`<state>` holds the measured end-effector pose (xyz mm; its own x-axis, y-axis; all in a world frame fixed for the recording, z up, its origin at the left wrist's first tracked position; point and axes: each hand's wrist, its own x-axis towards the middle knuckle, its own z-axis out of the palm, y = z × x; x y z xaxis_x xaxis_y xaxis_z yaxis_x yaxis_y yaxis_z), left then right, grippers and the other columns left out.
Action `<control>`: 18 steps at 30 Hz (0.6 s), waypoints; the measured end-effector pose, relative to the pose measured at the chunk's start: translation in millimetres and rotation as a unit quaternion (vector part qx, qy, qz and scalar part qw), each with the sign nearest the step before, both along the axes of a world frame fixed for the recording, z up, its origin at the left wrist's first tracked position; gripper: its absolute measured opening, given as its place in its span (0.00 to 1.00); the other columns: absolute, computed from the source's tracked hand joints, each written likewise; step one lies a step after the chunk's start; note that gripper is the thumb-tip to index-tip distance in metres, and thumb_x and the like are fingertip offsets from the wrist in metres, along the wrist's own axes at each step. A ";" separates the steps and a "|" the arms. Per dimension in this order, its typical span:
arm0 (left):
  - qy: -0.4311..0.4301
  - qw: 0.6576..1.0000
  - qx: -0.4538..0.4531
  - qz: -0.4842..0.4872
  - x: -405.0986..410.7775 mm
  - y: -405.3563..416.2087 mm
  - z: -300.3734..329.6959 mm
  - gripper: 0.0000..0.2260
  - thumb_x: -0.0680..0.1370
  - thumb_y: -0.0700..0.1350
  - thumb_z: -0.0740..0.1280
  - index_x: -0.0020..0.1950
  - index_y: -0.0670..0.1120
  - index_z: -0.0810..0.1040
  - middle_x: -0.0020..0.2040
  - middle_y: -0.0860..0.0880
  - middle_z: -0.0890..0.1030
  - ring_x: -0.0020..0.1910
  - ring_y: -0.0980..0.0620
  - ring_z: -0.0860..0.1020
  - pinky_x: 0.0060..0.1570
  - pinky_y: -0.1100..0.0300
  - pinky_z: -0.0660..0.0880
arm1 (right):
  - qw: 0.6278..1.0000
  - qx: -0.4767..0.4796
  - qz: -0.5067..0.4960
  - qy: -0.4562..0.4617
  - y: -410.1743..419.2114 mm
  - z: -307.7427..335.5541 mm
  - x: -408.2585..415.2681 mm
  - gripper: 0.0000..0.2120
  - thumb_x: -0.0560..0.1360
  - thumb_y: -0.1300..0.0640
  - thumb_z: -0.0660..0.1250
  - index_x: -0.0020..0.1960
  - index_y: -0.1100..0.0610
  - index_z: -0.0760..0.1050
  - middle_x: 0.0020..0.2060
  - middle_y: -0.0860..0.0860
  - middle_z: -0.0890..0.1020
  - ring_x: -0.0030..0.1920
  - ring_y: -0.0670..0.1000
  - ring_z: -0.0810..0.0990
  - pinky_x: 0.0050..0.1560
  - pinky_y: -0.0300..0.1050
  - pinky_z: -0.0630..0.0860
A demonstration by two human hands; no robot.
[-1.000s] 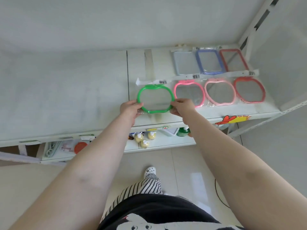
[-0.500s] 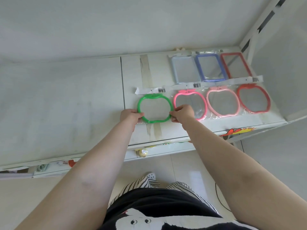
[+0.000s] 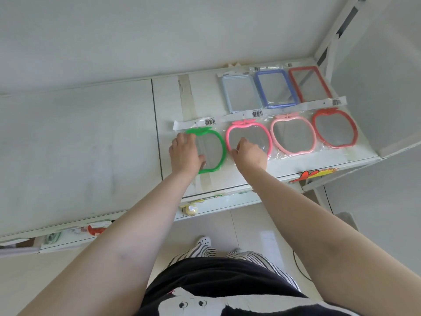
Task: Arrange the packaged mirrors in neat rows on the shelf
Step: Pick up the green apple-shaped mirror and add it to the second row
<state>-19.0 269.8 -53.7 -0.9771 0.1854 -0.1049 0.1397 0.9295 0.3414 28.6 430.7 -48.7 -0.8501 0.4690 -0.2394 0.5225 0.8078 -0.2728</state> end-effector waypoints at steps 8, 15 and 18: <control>-0.127 0.983 -0.052 -0.120 3.1 45.6 -21.4 0.35 0.77 0.55 0.65 0.78 0.56 0.49 0.79 0.45 0.40 0.77 0.37 0.40 0.72 0.34 0.45 | 0.999 -0.027 0.015 0.035 39.2 -26.8 18.7 0.24 0.76 0.51 0.65 0.72 0.49 0.66 0.70 0.58 0.67 0.72 0.60 0.60 0.70 0.51 0.63; -0.135 0.986 -0.043 -0.084 4.7 53.8 -22.7 0.34 0.78 0.53 0.65 0.78 0.58 0.49 0.79 0.47 0.38 0.77 0.37 0.41 0.71 0.33 0.46 | 0.998 -0.046 0.024 0.035 44.4 -40.8 19.7 0.25 0.75 0.48 0.67 0.70 0.46 0.66 0.72 0.58 0.61 0.74 0.59 0.56 0.71 0.53 0.63; -0.133 0.986 -0.043 -0.085 4.6 53.6 -24.1 0.34 0.77 0.53 0.65 0.78 0.58 0.49 0.79 0.47 0.38 0.77 0.37 0.41 0.72 0.33 0.46 | 0.998 -0.050 0.016 0.037 43.8 -42.7 19.9 0.26 0.75 0.48 0.67 0.71 0.45 0.65 0.75 0.57 0.59 0.76 0.59 0.54 0.72 0.52 0.62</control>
<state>-14.4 323.5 -77.8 -0.8681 0.3238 -0.3763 0.2121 0.9272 0.3086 48.5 474.5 -91.4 -0.8816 0.4175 -0.2203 0.4719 0.7910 -0.3895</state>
